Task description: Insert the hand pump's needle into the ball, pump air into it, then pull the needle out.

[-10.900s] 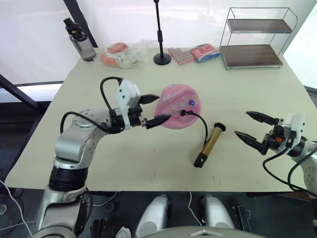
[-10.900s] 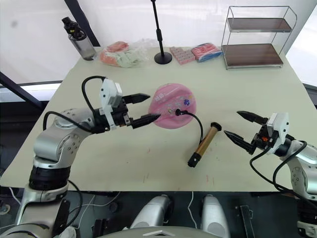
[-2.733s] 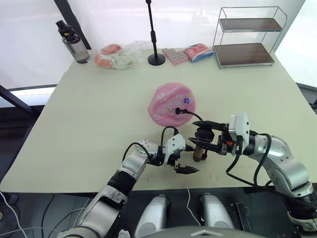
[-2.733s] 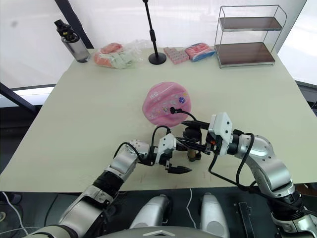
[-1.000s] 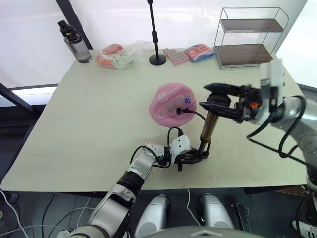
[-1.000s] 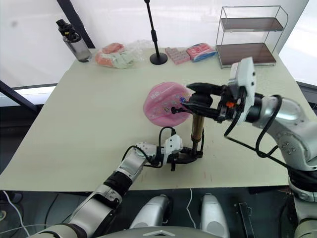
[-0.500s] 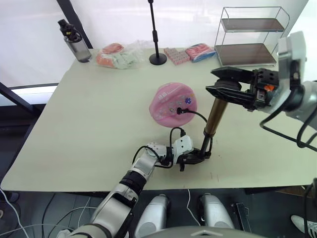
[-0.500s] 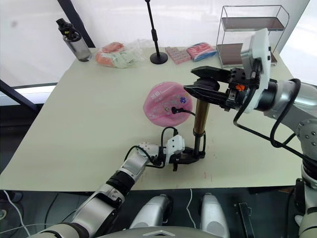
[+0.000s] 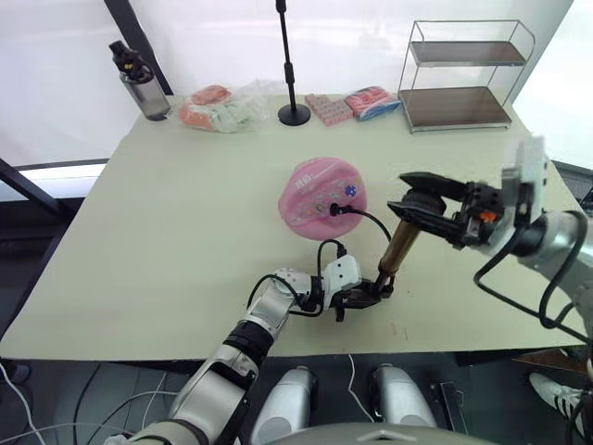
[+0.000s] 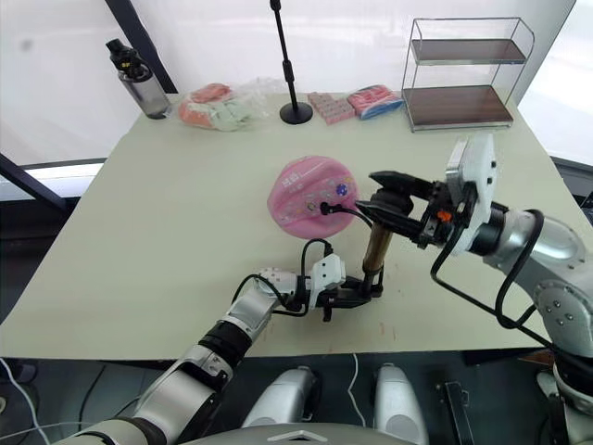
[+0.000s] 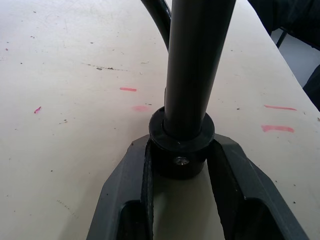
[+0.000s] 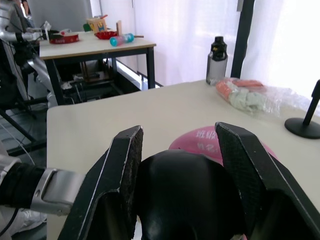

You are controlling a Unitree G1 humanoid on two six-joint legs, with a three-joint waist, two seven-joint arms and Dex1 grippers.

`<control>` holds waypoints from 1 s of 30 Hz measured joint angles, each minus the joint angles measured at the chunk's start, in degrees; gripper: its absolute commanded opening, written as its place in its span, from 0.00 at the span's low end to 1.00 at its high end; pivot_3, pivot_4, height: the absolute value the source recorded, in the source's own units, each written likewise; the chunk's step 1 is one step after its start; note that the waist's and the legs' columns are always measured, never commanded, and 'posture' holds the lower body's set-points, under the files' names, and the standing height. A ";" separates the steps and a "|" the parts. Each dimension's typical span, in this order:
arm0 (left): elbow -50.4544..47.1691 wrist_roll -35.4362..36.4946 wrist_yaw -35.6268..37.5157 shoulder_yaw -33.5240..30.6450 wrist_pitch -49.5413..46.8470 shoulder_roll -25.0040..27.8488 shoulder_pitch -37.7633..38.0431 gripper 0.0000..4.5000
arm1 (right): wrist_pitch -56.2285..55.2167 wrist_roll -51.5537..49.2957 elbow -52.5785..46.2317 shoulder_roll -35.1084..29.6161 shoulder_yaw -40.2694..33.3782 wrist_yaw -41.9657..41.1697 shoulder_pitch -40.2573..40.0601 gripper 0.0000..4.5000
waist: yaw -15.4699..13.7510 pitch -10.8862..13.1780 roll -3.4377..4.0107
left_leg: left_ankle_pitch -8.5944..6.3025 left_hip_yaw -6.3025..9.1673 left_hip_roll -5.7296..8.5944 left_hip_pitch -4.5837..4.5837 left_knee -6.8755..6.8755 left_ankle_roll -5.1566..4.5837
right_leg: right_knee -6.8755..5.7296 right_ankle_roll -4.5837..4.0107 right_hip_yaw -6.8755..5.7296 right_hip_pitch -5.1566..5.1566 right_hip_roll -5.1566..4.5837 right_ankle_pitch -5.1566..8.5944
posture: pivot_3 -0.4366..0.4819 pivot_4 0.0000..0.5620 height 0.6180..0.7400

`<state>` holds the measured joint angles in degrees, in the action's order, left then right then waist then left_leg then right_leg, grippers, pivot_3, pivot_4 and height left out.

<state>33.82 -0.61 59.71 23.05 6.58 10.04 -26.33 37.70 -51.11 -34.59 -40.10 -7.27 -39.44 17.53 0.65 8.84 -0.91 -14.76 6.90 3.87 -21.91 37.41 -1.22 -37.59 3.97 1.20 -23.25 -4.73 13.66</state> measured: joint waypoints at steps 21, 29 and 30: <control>0.61 -0.21 -0.12 -0.02 0.09 0.02 -0.11 0.24 | -11.86 17.34 5.18 7.80 10.15 -1.92 -12.61 0.41 | 0.01 -0.44 -0.11 | -0.01 0.08 -0.02 0.15 -0.05 -0.01 | 0.15 0.01 -0.06 0.17 0.06 0.01 | 0.48 0.27 1.00; 0.61 -0.34 -0.12 -0.06 0.12 -0.03 -0.10 0.24 | -10.70 16.84 5.34 7.93 9.46 -2.55 -11.36 0.41 | -0.01 -0.47 -0.14 | -0.01 0.11 -0.03 0.13 -0.05 -0.01 | 0.17 0.01 -0.09 0.18 0.06 0.01 | 0.48 0.27 1.00; 0.61 -0.34 -0.12 -0.06 0.12 -0.03 -0.11 0.24 | -10.19 16.63 5.41 7.93 9.23 -2.55 -11.03 0.41 | 0.00 -0.47 -0.14 | -0.01 0.10 -0.02 0.13 -0.05 -0.01 | 0.17 0.01 -0.08 0.17 0.06 0.01 | 0.48 0.27 1.00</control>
<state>34.43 -0.96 59.59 22.99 6.70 10.01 -26.44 27.51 -34.48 -29.18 -32.17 1.96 -41.98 6.51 0.65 8.36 -1.05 -14.77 6.99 3.85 -21.78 37.36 -1.23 -37.41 3.98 1.11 -23.08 -4.67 13.68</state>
